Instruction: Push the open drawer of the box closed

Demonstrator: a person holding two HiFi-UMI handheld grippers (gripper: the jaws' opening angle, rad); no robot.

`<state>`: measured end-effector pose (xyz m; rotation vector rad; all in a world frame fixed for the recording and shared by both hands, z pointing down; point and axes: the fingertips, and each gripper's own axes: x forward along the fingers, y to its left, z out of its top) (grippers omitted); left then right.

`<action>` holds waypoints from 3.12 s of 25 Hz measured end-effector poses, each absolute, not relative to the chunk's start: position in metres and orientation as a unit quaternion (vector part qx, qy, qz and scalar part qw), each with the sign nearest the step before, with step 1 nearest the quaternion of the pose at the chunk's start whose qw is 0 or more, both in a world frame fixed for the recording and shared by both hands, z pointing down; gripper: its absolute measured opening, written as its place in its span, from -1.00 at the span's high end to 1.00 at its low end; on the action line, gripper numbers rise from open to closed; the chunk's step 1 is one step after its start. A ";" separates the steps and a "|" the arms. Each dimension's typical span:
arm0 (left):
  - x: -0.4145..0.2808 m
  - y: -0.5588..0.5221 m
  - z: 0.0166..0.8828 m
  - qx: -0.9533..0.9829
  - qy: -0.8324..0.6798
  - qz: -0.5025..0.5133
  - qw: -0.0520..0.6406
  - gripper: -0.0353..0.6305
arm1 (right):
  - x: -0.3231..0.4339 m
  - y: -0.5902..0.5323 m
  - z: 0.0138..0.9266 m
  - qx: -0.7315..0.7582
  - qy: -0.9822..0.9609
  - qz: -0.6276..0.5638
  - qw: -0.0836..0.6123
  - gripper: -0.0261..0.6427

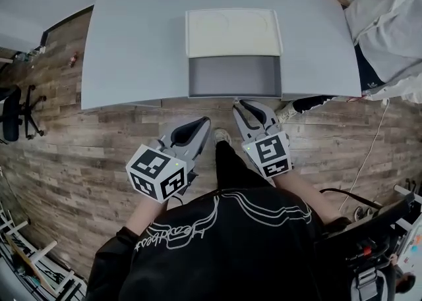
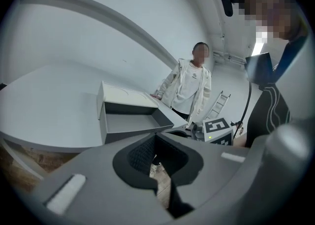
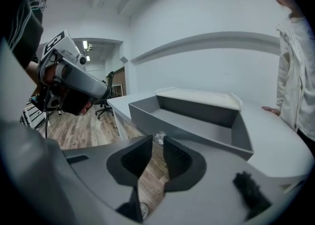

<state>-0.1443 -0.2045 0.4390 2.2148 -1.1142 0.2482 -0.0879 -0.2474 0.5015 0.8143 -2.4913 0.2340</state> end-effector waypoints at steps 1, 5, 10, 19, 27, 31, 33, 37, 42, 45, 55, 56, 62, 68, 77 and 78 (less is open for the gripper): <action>-0.144 -0.205 0.439 0.842 -0.424 0.094 0.320 0.88 | -0.088 -0.247 0.501 0.298 -0.917 0.084 0.253 0.72; -0.146 -0.202 0.439 0.842 -0.426 0.091 0.319 0.88 | -0.088 -0.246 0.500 0.296 -0.918 0.077 0.253 0.72; -0.147 -0.196 0.442 0.838 -0.426 0.091 0.327 0.88 | -0.088 -0.248 0.500 0.302 -0.916 0.078 0.251 0.72; -0.148 -0.199 0.444 0.837 -0.426 0.090 0.330 0.88 | -0.093 -0.251 0.504 0.301 -0.917 0.081 0.250 0.72; -0.147 -0.201 0.446 0.838 -0.423 0.087 0.335 0.88 | -0.091 -0.256 0.497 0.310 -0.915 0.072 0.248 0.73; -0.145 -0.205 0.447 0.838 -0.421 0.085 0.337 0.88 | -0.089 -0.262 0.498 0.310 -0.913 0.072 0.254 0.73; -0.144 -0.206 0.447 0.838 -0.420 0.085 0.339 0.88 | -0.091 -0.264 0.499 0.309 -0.912 0.074 0.258 0.73; -0.146 -0.212 0.449 0.835 -0.420 0.081 0.345 0.88 | -0.094 -0.275 0.499 0.313 -0.909 0.086 0.261 0.73; -0.149 -0.223 0.450 0.833 -0.418 0.075 0.354 0.88 | -0.096 -0.294 0.499 0.315 -0.904 0.100 0.271 0.73; -0.151 -0.228 0.452 0.833 -0.415 0.075 0.358 0.88 | -0.100 -0.303 0.499 0.312 -0.902 0.105 0.279 0.73; -0.156 -0.245 0.456 0.833 -0.414 0.077 0.360 0.88 | -0.104 -0.334 0.498 0.306 -0.899 0.126 0.287 0.73; -0.157 -0.247 0.456 0.832 -0.414 0.077 0.361 0.88 | -0.105 -0.337 0.498 0.306 -0.899 0.127 0.288 0.73; -0.158 -0.254 0.460 0.830 -0.414 0.075 0.365 0.88 | -0.104 -0.348 0.499 0.307 -0.898 0.139 0.281 0.73; -0.167 -0.250 0.458 0.829 -0.416 0.076 0.364 0.88 | -0.112 -0.350 0.501 0.302 -0.900 0.143 0.279 0.72; -0.149 -0.229 0.443 0.843 -0.403 0.078 0.348 0.88 | -0.095 -0.323 0.479 0.308 -0.912 0.120 0.244 0.72; -0.145 -0.226 0.440 0.846 -0.401 0.078 0.344 0.88 | -0.092 -0.317 0.474 0.306 -0.915 0.119 0.235 0.72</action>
